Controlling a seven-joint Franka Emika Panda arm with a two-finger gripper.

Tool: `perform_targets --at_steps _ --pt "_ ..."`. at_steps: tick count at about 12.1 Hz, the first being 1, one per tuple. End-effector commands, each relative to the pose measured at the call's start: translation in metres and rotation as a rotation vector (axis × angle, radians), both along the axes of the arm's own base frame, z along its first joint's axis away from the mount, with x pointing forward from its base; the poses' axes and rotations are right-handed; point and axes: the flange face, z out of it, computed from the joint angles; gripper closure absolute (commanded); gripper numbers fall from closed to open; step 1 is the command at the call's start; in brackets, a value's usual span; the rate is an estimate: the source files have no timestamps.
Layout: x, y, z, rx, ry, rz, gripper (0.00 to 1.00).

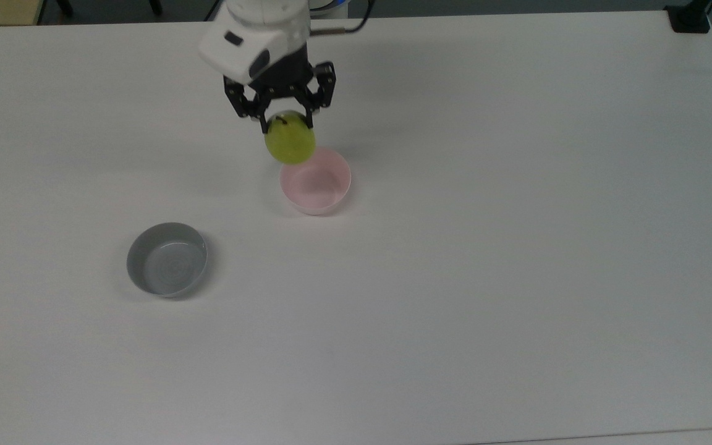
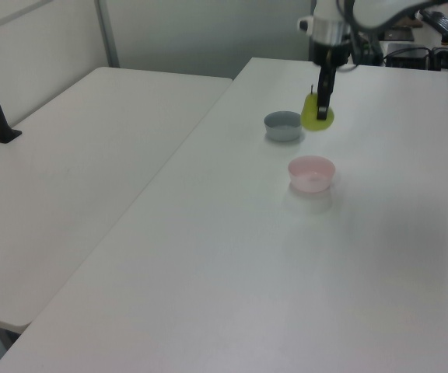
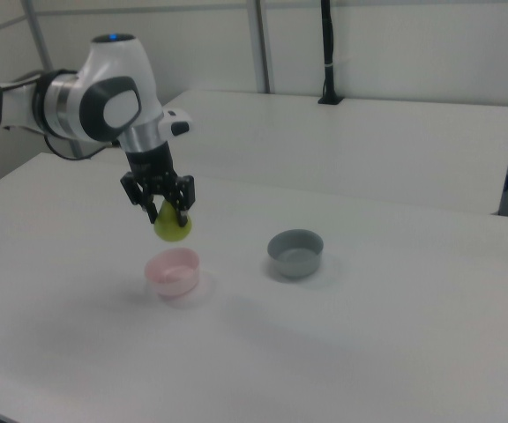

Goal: Place the pear in the bowl
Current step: 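Lower the pear into the pink bowl and open the gripper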

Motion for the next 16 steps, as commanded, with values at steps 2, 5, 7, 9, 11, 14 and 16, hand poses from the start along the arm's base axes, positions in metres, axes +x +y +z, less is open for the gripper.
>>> perform_targets --at_steps 2,5,7,9,11,14,16 --pt "0.005 0.02 -0.066 -0.046 0.018 0.016 1.0" --pt "0.009 0.038 -0.094 -0.057 0.019 0.047 1.0" --pt "0.011 0.04 -0.1 -0.059 0.017 0.05 1.0" --pt "0.011 0.039 -0.103 -0.061 0.023 0.051 0.78" --pt "0.011 0.034 -0.1 -0.06 0.027 0.047 0.23" --pt "0.009 0.032 -0.092 -0.058 0.035 0.036 0.0" --pt "0.008 0.027 -0.069 -0.056 0.077 0.016 0.0"
